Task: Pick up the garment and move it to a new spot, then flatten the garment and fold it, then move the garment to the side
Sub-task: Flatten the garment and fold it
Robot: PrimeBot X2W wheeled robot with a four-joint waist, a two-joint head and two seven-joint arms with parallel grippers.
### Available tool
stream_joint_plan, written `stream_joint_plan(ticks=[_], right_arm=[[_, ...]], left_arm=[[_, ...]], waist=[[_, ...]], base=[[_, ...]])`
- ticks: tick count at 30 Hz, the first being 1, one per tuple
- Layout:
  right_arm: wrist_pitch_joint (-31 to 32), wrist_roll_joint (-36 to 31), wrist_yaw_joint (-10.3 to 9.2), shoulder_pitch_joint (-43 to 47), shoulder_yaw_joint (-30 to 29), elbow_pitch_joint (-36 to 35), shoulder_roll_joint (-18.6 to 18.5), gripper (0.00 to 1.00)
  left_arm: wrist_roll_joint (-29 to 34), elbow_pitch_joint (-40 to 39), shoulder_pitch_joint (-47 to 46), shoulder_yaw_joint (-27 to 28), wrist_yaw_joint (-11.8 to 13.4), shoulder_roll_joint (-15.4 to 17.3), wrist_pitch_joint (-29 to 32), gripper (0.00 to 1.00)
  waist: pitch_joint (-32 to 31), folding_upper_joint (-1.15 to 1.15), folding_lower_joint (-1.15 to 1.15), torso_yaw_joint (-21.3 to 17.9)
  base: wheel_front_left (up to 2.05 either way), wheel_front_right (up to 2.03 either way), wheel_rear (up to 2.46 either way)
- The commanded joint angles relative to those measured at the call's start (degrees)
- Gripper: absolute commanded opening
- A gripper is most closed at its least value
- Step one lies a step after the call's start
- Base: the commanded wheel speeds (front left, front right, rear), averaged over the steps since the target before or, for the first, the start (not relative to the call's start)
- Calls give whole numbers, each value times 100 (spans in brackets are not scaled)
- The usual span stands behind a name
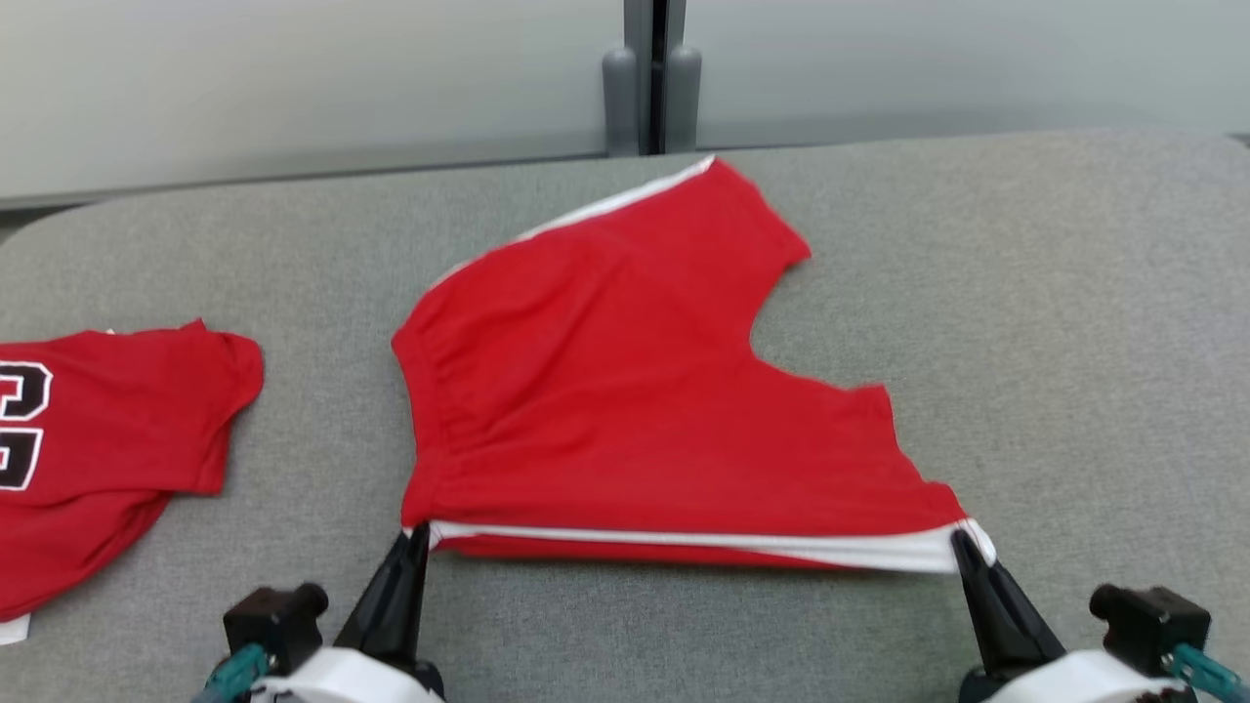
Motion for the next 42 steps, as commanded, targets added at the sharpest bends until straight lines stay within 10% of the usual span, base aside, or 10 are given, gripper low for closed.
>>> stream_joint_plan(ticks=[1,17,42], right_arm=[[225,-134,-14,272,-132,-320,-23,0],[1503,-654,-14,935,-994,-2098,270,0],[909,-509,-13,-4706,34,1343,-921,0]], left_arm=[[-86,-288,244,72,110,76,138,0],[-488,-1994,759,-111,366,41,1204,0],[-1413,277,-2740,-583,-65,-194,525,0]], waist=[[-215,0,0,-43],[-132,0,0,212],[1971,0,0,1344]], base=[[0,0,0],[0,0,0],[0,0,0]])
